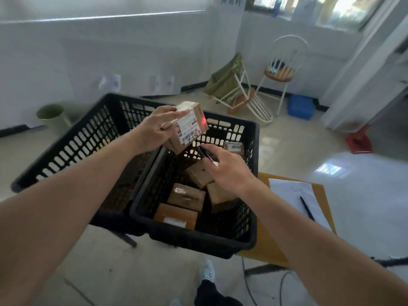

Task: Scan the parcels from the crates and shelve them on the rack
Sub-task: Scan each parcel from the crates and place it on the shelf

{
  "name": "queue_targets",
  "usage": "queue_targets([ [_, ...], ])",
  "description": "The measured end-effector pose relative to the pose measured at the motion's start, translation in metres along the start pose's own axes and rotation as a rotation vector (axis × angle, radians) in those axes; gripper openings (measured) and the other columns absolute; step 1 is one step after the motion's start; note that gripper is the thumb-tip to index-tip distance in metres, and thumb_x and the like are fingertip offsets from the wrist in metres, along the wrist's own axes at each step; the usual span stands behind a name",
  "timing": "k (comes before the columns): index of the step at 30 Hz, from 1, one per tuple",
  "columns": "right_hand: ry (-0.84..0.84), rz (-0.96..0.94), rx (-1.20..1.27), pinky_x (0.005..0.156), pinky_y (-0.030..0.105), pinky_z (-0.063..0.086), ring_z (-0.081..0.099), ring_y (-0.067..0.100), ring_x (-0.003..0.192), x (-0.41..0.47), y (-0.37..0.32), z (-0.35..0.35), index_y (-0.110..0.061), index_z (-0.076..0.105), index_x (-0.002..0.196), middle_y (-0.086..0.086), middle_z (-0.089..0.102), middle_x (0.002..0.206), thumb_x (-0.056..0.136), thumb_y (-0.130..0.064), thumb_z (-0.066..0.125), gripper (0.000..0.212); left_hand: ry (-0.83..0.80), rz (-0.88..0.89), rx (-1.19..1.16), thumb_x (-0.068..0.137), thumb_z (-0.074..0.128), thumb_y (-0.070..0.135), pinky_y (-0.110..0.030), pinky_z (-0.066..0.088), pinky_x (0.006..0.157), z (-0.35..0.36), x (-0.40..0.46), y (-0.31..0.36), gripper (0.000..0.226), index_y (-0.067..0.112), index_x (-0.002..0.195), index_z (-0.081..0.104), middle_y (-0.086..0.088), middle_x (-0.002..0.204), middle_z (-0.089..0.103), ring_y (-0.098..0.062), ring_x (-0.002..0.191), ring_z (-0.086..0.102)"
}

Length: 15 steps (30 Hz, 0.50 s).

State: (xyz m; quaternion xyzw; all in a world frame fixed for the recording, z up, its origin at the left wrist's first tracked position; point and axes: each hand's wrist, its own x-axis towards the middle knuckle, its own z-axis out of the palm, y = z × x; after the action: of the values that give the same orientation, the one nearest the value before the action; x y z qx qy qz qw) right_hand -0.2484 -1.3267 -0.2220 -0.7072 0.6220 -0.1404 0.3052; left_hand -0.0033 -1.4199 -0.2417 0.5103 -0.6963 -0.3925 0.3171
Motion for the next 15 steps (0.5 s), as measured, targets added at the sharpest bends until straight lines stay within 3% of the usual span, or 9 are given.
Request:
queue_targets([
  [4, -0.046, -0.032, -0.122, 0.110, 0.051, 0.048, 0.060, 0.032, 0.125, -0.030, -0.022, -0.004, -0.046, 0.043, 0.158, 0.000, 0.067, 0.140, 0.109, -0.046, 0.049, 0.049, -0.002, 0.057, 0.070, 0.104, 0.055, 0.002, -0.037, 0.057, 0.103, -0.019, -0.022, 0.015, 0.063, 0.061, 0.126, 0.063, 0.016, 0.156, 0.037, -0.019, 0.152, 0.030],
  [9, -0.088, -0.096, -0.245, 0.109, 0.050, 0.049, 0.060, 0.031, 0.126, -0.055, -0.039, -0.013, -0.046, 0.042, 0.158, -0.001, 0.064, 0.145, 0.109, -0.048, 0.047, 0.050, -0.004, 0.088, 0.066, 0.104, 0.057, 0.004, -0.038, 0.062, 0.093, -0.034, -0.041, 0.035, 0.067, 0.068, 0.121, 0.065, 0.018, 0.153, 0.040, -0.023, 0.149, 0.034],
  [12, -0.104, -0.142, -0.291, 0.104, 0.049, 0.053, 0.062, 0.029, 0.122, -0.067, -0.041, -0.020, -0.046, 0.043, 0.158, 0.000, 0.065, 0.143, 0.109, -0.048, 0.047, 0.049, 0.015, 0.097, 0.049, 0.104, 0.058, 0.004, -0.033, 0.065, 0.086, -0.037, -0.049, 0.051, 0.066, 0.068, 0.118, 0.066, 0.034, 0.140, 0.042, -0.020, 0.142, 0.040],
  [15, -0.115, -0.193, -0.340, 0.110, 0.050, 0.050, 0.060, 0.028, 0.130, -0.075, -0.038, -0.028, -0.044, 0.043, 0.158, 0.001, 0.064, 0.145, 0.110, -0.048, 0.047, 0.049, 0.021, 0.088, 0.072, 0.104, 0.056, 0.004, -0.033, 0.066, 0.082, -0.036, -0.052, 0.064, 0.065, 0.067, 0.121, 0.065, 0.046, 0.134, 0.038, -0.019, 0.136, 0.044],
])
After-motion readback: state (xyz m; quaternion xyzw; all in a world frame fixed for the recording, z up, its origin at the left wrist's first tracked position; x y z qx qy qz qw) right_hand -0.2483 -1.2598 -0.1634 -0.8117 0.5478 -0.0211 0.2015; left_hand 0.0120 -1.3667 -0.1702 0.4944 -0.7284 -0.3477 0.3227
